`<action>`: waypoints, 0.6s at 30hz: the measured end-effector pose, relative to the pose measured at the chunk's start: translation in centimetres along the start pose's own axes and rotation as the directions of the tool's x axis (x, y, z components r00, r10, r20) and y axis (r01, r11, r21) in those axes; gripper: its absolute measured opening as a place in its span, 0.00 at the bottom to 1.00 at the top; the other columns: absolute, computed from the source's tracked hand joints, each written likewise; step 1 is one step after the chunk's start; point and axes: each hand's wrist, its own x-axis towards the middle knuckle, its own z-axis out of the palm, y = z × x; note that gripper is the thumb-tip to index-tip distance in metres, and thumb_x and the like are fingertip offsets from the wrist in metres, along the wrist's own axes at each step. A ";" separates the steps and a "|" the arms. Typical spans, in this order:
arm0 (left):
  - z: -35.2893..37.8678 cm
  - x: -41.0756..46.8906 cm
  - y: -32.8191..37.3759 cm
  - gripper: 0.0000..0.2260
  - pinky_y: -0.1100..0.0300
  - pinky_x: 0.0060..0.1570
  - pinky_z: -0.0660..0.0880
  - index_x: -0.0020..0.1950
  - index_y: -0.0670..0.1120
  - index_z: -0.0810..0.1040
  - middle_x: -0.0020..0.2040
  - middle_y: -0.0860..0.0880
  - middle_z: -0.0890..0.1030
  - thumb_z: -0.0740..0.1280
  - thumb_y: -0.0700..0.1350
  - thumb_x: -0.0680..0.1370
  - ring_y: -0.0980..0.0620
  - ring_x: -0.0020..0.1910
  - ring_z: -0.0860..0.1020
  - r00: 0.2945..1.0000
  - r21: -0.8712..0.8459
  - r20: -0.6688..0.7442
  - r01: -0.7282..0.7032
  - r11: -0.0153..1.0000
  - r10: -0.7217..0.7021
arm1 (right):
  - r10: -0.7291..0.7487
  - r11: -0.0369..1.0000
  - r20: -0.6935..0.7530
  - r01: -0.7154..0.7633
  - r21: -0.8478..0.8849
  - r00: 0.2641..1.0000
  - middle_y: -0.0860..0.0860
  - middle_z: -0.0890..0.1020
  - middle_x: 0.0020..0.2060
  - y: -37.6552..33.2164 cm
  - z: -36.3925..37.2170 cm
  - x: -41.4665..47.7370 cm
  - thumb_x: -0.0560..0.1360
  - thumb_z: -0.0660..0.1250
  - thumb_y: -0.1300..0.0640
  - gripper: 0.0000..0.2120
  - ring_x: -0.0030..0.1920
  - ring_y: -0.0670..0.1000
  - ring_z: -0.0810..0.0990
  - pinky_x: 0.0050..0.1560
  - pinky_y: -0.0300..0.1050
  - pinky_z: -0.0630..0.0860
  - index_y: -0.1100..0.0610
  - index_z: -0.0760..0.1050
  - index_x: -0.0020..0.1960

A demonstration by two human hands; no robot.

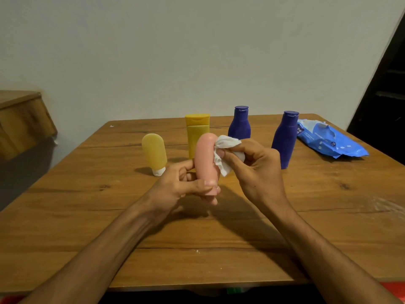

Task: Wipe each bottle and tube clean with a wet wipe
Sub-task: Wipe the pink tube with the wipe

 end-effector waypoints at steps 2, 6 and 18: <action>-0.2 0.1 0.0 0.20 0.50 0.49 0.81 0.62 0.40 0.75 0.47 0.39 0.85 0.72 0.41 0.71 0.42 0.41 0.83 1.000 -0.054 -0.018 0.007 0.999 -0.008 | 0.010 1.000 0.072 -0.011 0.011 0.997 0.51 0.83 0.44 0.1 -0.1 0.0 0.72 0.71 0.58 0.06 0.46 0.49 0.81 0.45 0.51 0.80 0.56 0.82 0.49; -0.5 0.4 0.1 0.23 0.55 0.43 0.82 0.64 0.39 0.75 0.48 0.40 0.84 0.71 0.41 0.69 0.44 0.40 0.83 0.995 -0.202 -0.091 0.013 0.979 -0.032 | 0.021 1.000 0.209 -0.024 0.014 0.978 0.50 0.82 0.45 0.1 -0.1 -0.1 0.71 0.72 0.58 0.08 0.46 0.49 0.81 0.45 0.53 0.80 0.58 0.83 0.49; 0.3 0.3 0.1 0.19 0.48 0.50 0.79 0.60 0.39 0.77 0.47 0.40 0.85 0.72 0.42 0.71 0.44 0.40 0.83 0.996 -0.050 -0.082 0.016 0.999 -0.020 | -0.108 0.992 0.192 0.118 -0.041 0.975 0.52 0.81 0.48 0.5 -0.2 0.0 0.72 0.68 0.54 0.12 0.50 0.49 0.80 0.47 0.49 0.80 0.58 0.81 0.53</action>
